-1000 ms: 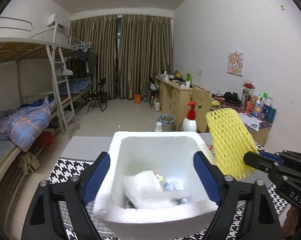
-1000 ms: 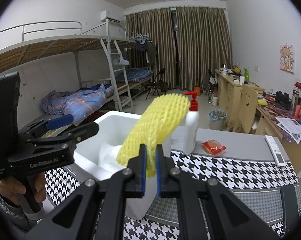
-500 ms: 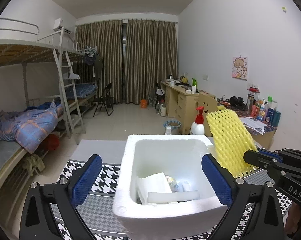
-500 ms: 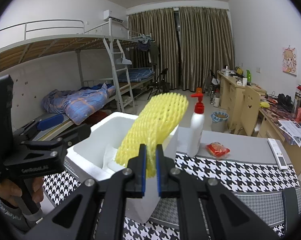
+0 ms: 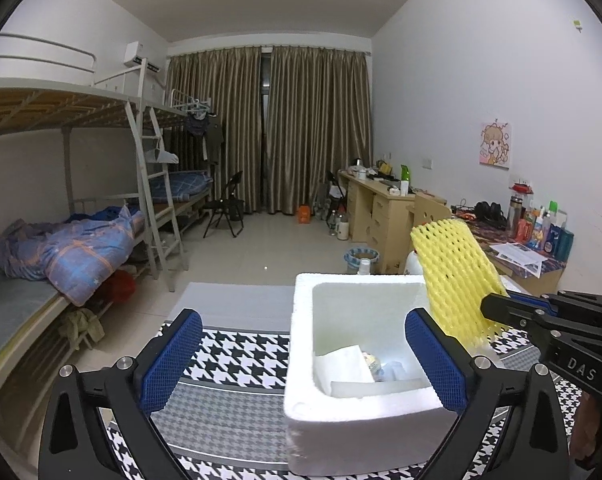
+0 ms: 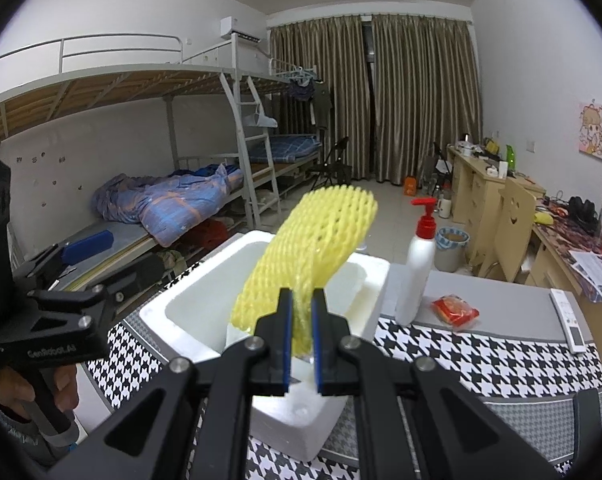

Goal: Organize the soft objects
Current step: 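Lower the yellow net sleeve into the box and open the right gripper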

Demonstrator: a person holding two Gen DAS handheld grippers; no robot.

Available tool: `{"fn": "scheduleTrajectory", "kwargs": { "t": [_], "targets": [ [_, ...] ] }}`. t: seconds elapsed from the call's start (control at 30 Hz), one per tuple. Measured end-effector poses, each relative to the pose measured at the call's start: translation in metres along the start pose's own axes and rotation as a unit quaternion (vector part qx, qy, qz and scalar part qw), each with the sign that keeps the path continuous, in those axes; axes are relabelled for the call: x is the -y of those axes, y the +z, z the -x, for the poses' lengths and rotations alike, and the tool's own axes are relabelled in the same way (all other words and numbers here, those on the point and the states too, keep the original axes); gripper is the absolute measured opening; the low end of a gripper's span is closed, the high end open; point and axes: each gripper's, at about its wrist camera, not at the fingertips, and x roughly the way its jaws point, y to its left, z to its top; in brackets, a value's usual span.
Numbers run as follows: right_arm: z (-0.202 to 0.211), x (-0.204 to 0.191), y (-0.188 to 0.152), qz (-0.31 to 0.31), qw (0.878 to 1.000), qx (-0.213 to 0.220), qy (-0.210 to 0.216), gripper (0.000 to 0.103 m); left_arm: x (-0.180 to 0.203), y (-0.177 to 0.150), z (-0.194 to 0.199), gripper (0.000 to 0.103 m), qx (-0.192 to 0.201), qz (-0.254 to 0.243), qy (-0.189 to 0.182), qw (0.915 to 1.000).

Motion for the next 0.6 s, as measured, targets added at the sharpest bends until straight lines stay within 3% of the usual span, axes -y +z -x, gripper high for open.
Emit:
{"fn": "scheduleTrajectory", "kwargs": {
  "t": [0.6],
  "targets": [
    [-0.029, -0.019, 0.009, 0.002, 1.0, -0.017, 0.013, 0.012, -0.022, -0.007, 0.008, 0.102, 0.004, 0.015, 0.014, 0.9998]
  ]
}}
